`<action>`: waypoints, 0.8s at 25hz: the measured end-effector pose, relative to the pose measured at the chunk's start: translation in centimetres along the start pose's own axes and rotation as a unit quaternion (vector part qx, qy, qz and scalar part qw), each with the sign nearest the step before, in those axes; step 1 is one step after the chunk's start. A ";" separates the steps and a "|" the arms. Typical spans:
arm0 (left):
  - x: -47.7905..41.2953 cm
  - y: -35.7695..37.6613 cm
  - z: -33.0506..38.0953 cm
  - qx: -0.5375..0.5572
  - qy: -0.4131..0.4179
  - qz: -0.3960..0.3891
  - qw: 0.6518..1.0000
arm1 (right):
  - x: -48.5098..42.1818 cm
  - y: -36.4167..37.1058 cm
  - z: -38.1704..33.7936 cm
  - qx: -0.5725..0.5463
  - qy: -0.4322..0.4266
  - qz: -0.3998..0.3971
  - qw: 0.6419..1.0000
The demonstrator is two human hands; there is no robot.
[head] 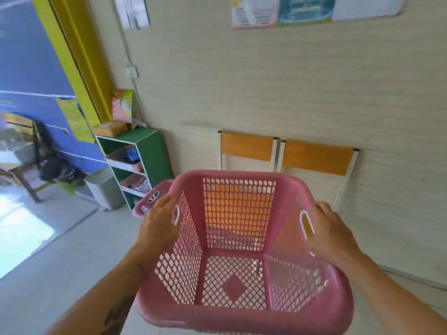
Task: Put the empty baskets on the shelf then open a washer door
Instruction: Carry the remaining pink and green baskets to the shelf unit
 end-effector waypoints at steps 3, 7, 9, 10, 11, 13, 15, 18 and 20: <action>-2.7 -1.9 -6.2 -0.027 -0.048 0.020 0.998 | -5.9 2.7 -5.9 -0.021 -0.033 -0.016 0.999; -9.8 -2.8 -12.4 -0.066 -0.052 0.029 0.996 | -14.5 6.7 -10.8 -0.064 -0.056 -0.030 0.996; -14.7 -3.2 -14.7 -0.080 -0.050 0.035 0.995 | -19.4 8.2 -13.0 -0.075 -0.054 -0.030 0.995; -17.3 -3.4 -15.8 -0.087 -0.048 0.041 0.994 | -22.0 8.9 -14.0 -0.078 -0.051 -0.033 0.995; -20.1 -3.7 -17.0 -0.092 -0.051 0.045 0.993 | -24.8 9.6 -15.2 -0.079 -0.054 -0.035 0.995; -24.9 -4.5 -19.3 -0.102 -0.051 0.054 0.992 | -29.9 10.3 -17.7 -0.079 -0.067 -0.032 0.994; -28.8 -5.5 -21.0 -0.102 -0.053 0.071 0.991 | -34.2 10.7 -20.0 -0.083 -0.069 -0.022 0.994; -34.0 -6.1 -24.1 -0.105 -0.038 0.103 0.988 | -39.5 12.8 -23.4 -0.086 -0.069 -0.012 0.994; -37.9 -5.2 -27.4 -0.102 -0.029 0.093 0.990 | -42.3 14.8 -25.6 -0.087 -0.059 -0.004 0.994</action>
Point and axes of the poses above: each hand's wrist, its own x-axis away from the middle knuckle, its own y-axis out of the palm, z = x × y, the point moved 7 cm from there along -x, towards the middle knuckle, and after that the axes turned 3 degrees about -z, right-handed, at the moved point
